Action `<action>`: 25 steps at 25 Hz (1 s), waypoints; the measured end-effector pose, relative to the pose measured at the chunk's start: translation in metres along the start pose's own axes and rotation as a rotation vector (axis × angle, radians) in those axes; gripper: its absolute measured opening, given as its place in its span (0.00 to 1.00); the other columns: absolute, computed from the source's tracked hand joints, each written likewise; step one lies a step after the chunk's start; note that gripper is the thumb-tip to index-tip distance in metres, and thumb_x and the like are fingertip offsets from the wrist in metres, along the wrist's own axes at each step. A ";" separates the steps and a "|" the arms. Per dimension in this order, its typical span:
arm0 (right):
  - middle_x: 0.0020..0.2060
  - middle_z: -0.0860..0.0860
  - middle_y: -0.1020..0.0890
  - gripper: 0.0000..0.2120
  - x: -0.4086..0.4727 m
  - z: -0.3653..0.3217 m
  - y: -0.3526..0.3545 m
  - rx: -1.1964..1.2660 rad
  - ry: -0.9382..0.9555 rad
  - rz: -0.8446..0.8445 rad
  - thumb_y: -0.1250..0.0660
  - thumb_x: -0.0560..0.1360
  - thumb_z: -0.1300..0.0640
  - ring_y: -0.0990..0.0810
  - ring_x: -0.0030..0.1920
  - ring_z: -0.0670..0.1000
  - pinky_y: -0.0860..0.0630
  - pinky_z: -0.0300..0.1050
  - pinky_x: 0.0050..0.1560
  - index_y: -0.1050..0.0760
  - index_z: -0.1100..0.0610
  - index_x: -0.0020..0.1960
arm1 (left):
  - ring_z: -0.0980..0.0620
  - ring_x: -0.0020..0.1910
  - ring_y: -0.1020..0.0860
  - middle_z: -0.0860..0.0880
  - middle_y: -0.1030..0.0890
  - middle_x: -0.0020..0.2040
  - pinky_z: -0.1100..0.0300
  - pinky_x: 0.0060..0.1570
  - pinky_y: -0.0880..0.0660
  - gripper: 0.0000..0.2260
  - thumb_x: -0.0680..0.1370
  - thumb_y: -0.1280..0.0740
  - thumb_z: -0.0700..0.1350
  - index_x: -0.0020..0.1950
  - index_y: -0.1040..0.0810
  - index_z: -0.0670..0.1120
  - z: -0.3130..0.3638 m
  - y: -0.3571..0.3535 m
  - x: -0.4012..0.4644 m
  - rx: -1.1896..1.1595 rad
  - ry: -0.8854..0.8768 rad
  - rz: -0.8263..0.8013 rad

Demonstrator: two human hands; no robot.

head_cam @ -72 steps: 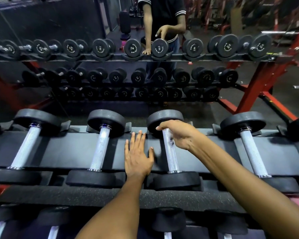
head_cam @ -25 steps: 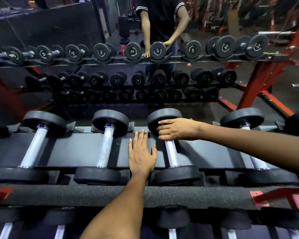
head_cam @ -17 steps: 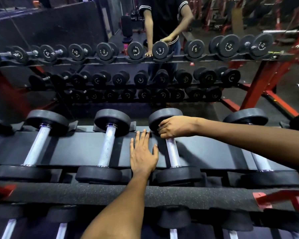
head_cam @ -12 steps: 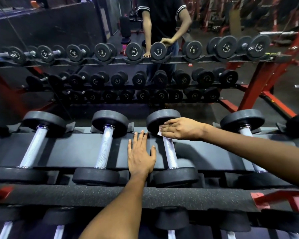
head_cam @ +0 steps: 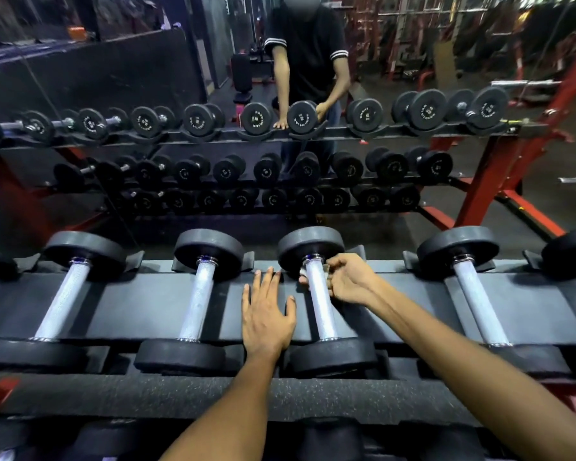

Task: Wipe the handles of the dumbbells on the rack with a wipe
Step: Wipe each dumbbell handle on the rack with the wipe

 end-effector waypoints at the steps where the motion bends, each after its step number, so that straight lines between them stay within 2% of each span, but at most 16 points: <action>1: 0.34 0.56 0.19 0.09 -0.007 -0.007 0.001 -0.051 -0.004 -0.004 0.45 0.67 0.62 0.19 0.34 0.56 0.27 0.47 0.52 0.26 0.62 0.40 | 0.58 0.78 0.54 0.55 0.44 0.79 0.58 0.76 0.63 0.27 0.79 0.47 0.56 0.78 0.42 0.51 0.000 0.000 0.000 -0.003 -0.002 -0.001; 2: 0.29 0.53 0.23 0.06 -0.011 -0.014 0.003 -0.135 0.007 0.010 0.45 0.68 0.61 0.24 0.30 0.52 0.29 0.44 0.44 0.30 0.59 0.37 | 0.58 0.78 0.54 0.55 0.44 0.79 0.58 0.76 0.63 0.28 0.78 0.48 0.57 0.78 0.42 0.52 0.000 -0.001 0.000 -0.004 -0.004 -0.001; 4: 0.27 0.52 0.30 0.05 -0.010 -0.016 0.000 -0.195 0.010 0.019 0.45 0.69 0.63 0.32 0.27 0.50 0.32 0.41 0.37 0.34 0.57 0.35 | 0.58 0.78 0.54 0.55 0.44 0.79 0.58 0.76 0.63 0.28 0.78 0.47 0.56 0.78 0.41 0.51 -0.002 -0.002 0.003 -0.001 -0.006 0.005; 6: 0.33 0.55 0.25 0.05 -0.011 -0.006 -0.012 -0.031 -0.034 -0.035 0.44 0.68 0.65 0.25 0.32 0.53 0.24 0.47 0.44 0.30 0.61 0.40 | 0.58 0.78 0.53 0.54 0.44 0.79 0.57 0.76 0.61 0.27 0.79 0.44 0.55 0.78 0.41 0.51 -0.002 -0.003 0.002 0.008 -0.009 0.005; 7: 0.36 0.57 0.23 0.08 -0.009 -0.003 -0.016 -0.001 -0.044 -0.060 0.43 0.67 0.65 0.22 0.37 0.55 0.24 0.51 0.49 0.29 0.64 0.44 | 0.58 0.78 0.53 0.54 0.44 0.79 0.57 0.76 0.61 0.27 0.79 0.43 0.54 0.78 0.41 0.51 -0.002 -0.003 0.002 0.009 -0.009 0.006; 8: 0.37 0.58 0.22 0.10 -0.009 -0.004 -0.017 -0.008 -0.049 -0.057 0.44 0.67 0.65 0.22 0.38 0.56 0.24 0.52 0.49 0.29 0.64 0.46 | 0.58 0.78 0.53 0.54 0.44 0.79 0.57 0.76 0.61 0.27 0.79 0.44 0.55 0.78 0.41 0.51 -0.002 -0.003 0.001 0.010 -0.006 0.005; 10: 0.29 0.55 0.23 0.04 -0.016 -0.016 -0.020 -0.097 -0.017 0.007 0.44 0.71 0.63 0.25 0.32 0.54 0.26 0.45 0.40 0.30 0.61 0.41 | 0.58 0.78 0.53 0.54 0.43 0.79 0.57 0.76 0.62 0.28 0.78 0.47 0.56 0.78 0.40 0.51 -0.001 -0.002 0.001 0.009 -0.003 0.008; 12: 0.21 0.51 0.28 0.11 -0.019 -0.025 -0.027 -0.149 0.042 0.103 0.41 0.74 0.63 0.32 0.27 0.49 0.33 0.39 0.30 0.32 0.58 0.33 | 0.57 0.78 0.53 0.54 0.43 0.78 0.57 0.76 0.61 0.29 0.77 0.48 0.57 0.77 0.40 0.51 -0.001 -0.003 0.003 0.010 -0.007 0.010; 13: 0.22 0.51 0.28 0.13 -0.018 -0.027 -0.033 -0.156 0.083 0.140 0.39 0.74 0.64 0.32 0.27 0.49 0.33 0.39 0.29 0.32 0.57 0.31 | 0.57 0.78 0.52 0.54 0.43 0.78 0.57 0.76 0.61 0.29 0.77 0.48 0.56 0.77 0.40 0.50 -0.001 -0.004 0.003 0.012 -0.003 0.008; 16: 0.31 0.53 0.28 0.09 -0.012 -0.027 -0.045 -0.196 0.084 0.234 0.35 0.70 0.66 0.30 0.32 0.50 0.31 0.42 0.39 0.29 0.58 0.32 | 0.56 0.78 0.52 0.53 0.42 0.78 0.56 0.76 0.61 0.29 0.77 0.48 0.57 0.77 0.40 0.50 -0.001 -0.003 0.002 0.029 -0.002 -0.005; 18: 0.32 0.52 0.28 0.08 -0.015 -0.025 -0.051 -0.179 0.035 0.209 0.34 0.70 0.65 0.29 0.34 0.51 0.30 0.44 0.44 0.30 0.57 0.35 | 0.56 0.78 0.52 0.53 0.43 0.79 0.56 0.76 0.61 0.29 0.77 0.49 0.57 0.78 0.41 0.50 -0.002 -0.005 0.001 0.045 -0.002 -0.024; 20: 0.37 0.53 0.26 0.04 -0.006 -0.021 -0.048 -0.218 0.050 0.198 0.34 0.70 0.64 0.27 0.42 0.52 0.31 0.45 0.47 0.28 0.58 0.39 | 0.56 0.78 0.54 0.53 0.45 0.79 0.55 0.76 0.61 0.30 0.77 0.52 0.57 0.78 0.43 0.50 -0.001 -0.006 0.002 0.068 -0.004 -0.043; 22: 0.41 0.53 0.27 0.04 -0.006 -0.015 -0.047 -0.304 0.088 0.251 0.32 0.70 0.64 0.29 0.45 0.51 0.33 0.45 0.46 0.27 0.60 0.41 | 0.55 0.78 0.57 0.53 0.49 0.80 0.54 0.76 0.61 0.31 0.76 0.56 0.58 0.79 0.46 0.50 -0.001 -0.007 0.002 0.110 -0.013 -0.058; 25: 0.37 0.52 0.28 0.09 -0.005 -0.017 -0.046 -0.336 0.103 0.261 0.32 0.70 0.63 0.31 0.42 0.50 0.33 0.42 0.43 0.29 0.57 0.34 | 0.54 0.78 0.58 0.53 0.52 0.80 0.52 0.76 0.61 0.34 0.74 0.62 0.60 0.80 0.50 0.50 -0.001 -0.006 0.003 0.131 -0.023 -0.070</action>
Point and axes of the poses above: each hand's wrist, its own x-axis towards the middle knuckle, its own y-axis out of the back of the hand, z = x × y, the point moved 3 cm from there along x, towards the middle knuckle
